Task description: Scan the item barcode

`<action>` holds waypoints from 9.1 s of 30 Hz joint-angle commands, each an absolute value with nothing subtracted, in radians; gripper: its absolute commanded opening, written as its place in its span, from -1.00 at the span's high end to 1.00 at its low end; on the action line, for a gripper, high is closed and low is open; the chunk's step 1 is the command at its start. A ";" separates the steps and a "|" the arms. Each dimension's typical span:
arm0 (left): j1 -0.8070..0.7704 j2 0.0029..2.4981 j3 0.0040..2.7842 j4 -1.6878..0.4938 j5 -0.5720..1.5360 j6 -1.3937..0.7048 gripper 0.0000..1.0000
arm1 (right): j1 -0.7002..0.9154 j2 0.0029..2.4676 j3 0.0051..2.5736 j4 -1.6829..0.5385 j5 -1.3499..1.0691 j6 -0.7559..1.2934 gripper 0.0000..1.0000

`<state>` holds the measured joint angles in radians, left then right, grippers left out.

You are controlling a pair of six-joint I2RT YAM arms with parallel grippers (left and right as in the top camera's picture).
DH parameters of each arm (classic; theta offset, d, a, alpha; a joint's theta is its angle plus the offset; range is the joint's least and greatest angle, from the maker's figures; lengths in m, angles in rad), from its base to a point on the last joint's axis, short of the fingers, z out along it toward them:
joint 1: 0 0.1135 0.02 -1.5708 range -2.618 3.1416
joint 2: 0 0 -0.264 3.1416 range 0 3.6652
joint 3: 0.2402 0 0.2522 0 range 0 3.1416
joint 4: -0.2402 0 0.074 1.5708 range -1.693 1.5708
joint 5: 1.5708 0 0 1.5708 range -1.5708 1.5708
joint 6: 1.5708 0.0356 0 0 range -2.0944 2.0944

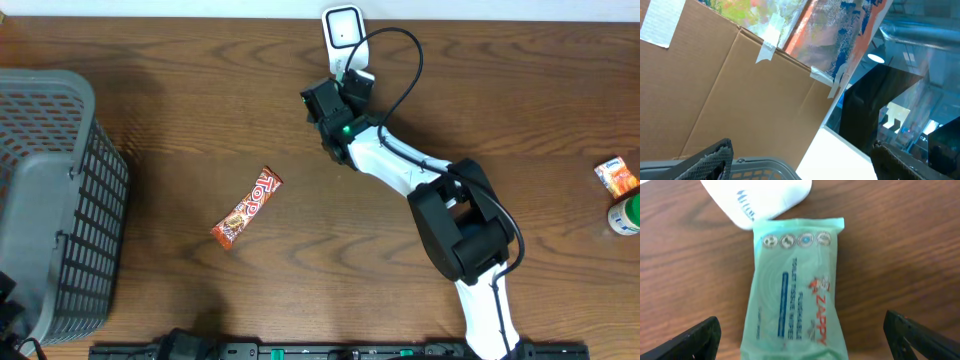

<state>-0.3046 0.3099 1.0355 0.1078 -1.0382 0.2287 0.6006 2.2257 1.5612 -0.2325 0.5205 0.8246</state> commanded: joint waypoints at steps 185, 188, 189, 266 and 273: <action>-0.306 0.317 1.032 0.110 -1.048 0.224 -0.76 | 0.728 2.309 1.544 -0.643 -0.358 -0.153 0.72; -0.306 0.317 1.032 0.110 -1.048 0.224 -0.76 | 0.723 2.307 1.545 -0.659 -0.349 -0.150 0.98; -0.306 0.317 1.032 0.109 -1.048 0.224 -0.76 | 0.721 2.307 1.546 -0.661 -0.348 -0.138 0.98; -0.306 0.317 1.032 0.110 -1.048 0.224 -0.76 | 0.977 2.162 1.836 -1.115 -0.297 -0.393 -0.99; -0.306 0.317 1.032 0.110 -1.048 0.224 -0.77 | 1.031 2.227 1.835 -1.081 -0.341 -0.437 -0.98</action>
<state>-0.3046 0.3115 1.0355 0.1078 -1.0382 0.2287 1.0145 2.1796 1.8336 -1.0855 -0.2810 -0.3653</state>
